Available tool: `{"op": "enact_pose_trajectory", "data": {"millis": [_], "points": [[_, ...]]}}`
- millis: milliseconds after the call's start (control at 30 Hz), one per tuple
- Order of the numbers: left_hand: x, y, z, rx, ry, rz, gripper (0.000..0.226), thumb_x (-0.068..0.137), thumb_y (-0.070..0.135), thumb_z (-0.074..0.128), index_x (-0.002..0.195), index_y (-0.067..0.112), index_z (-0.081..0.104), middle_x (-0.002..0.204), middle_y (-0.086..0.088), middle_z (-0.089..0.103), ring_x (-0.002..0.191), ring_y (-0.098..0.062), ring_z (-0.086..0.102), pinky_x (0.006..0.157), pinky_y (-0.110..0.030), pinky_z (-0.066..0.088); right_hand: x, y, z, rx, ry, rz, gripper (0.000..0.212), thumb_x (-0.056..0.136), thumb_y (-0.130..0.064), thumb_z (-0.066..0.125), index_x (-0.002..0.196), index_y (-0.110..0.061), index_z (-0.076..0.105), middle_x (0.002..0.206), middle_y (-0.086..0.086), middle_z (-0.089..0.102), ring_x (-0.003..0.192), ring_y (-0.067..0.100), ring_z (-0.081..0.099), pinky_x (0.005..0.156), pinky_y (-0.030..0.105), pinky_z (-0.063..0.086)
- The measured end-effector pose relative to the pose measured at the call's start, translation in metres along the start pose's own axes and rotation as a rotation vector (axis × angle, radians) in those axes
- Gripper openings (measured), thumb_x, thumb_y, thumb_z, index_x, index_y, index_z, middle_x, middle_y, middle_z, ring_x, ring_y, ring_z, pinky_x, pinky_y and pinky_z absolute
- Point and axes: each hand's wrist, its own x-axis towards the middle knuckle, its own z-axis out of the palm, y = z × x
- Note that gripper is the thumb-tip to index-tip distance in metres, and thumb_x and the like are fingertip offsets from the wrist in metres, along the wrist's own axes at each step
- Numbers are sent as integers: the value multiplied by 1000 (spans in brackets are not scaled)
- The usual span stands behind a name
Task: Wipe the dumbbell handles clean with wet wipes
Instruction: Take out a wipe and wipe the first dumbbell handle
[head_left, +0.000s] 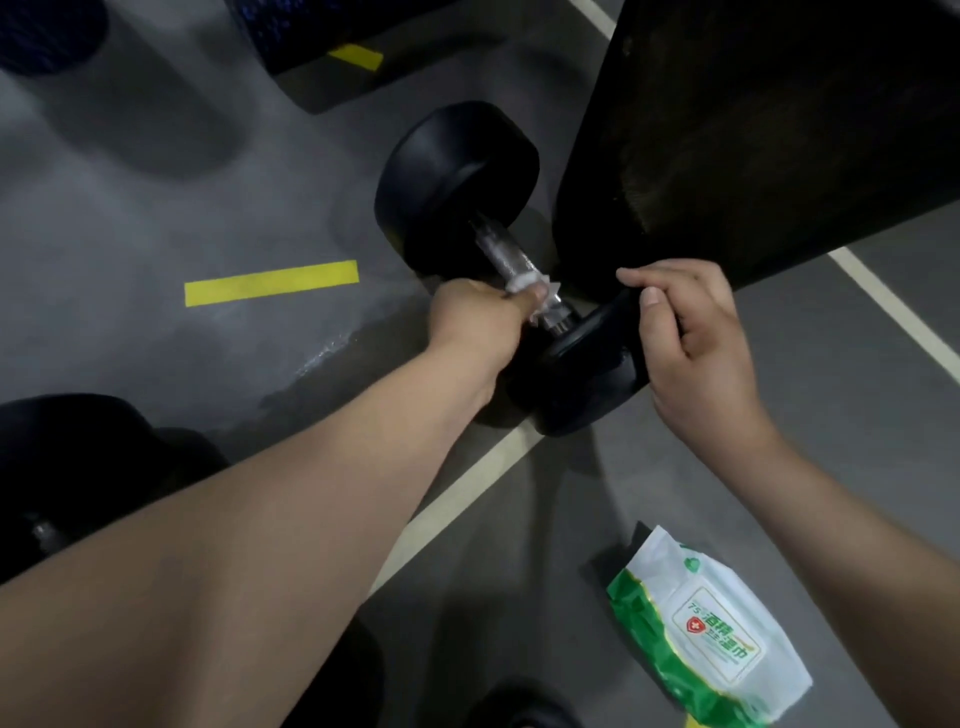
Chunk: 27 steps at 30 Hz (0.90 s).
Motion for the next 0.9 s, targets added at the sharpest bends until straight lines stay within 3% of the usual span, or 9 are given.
{"op": "enact_pose_trajectory", "data": {"millis": [100,200,367,467,533,633,733,900], "points": [[8,7,-1,-86,64,27,34,80,23,85,62,15,58,51,7,62,44,-4,55,51,-17,46,0,-1,1,2,-1,6,27,104,-18,48,117,-19,71,117,-7,53,117,18,55,105,41,44],[24,19,-6,-94,221,90,37,79,32,85,63,16,56,62,0,62,54,-14,54,59,-26,50,-1,-2,2,5,-9,6,27,103,-19,48,117,-20,71,118,-6,53,116,21,55,105,43,44],[13,-9,-23,389,222,386,21,90,23,70,73,21,59,76,4,63,64,-7,52,62,-22,44,-4,-7,2,-16,-28,-11,25,101,-20,50,116,-19,70,117,-7,52,115,22,53,103,40,44],[5,-17,-46,613,254,623,8,91,9,63,89,11,71,95,-3,56,75,-4,44,70,-2,33,-11,-13,5,-40,-26,-23,23,101,-18,53,116,-19,70,116,-6,51,115,20,50,103,22,37],[1,-12,-57,675,242,726,26,92,5,59,113,10,73,105,-5,56,84,-5,49,79,4,30,-17,-17,6,-70,-28,-54,22,100,-16,55,117,-16,70,117,-1,53,115,21,48,103,19,33],[1,-4,-62,802,216,864,40,93,4,59,132,10,64,119,-13,62,103,-26,62,93,-20,45,-27,-23,8,-119,-70,-131,25,100,-19,58,121,-14,69,121,3,53,116,21,46,105,25,34],[9,-1,-60,923,110,999,38,90,1,56,126,4,66,117,-16,63,105,-33,63,95,-37,52,-35,-28,9,-133,-111,-230,26,98,-20,61,121,-12,70,122,8,54,118,23,47,106,29,35],[7,-4,-62,1136,46,892,46,88,-8,52,130,9,62,127,-18,55,113,-36,52,91,-39,45,-42,-29,8,-174,-195,-399,27,94,-25,68,117,-13,71,125,10,57,114,32,53,102,45,40]]}}
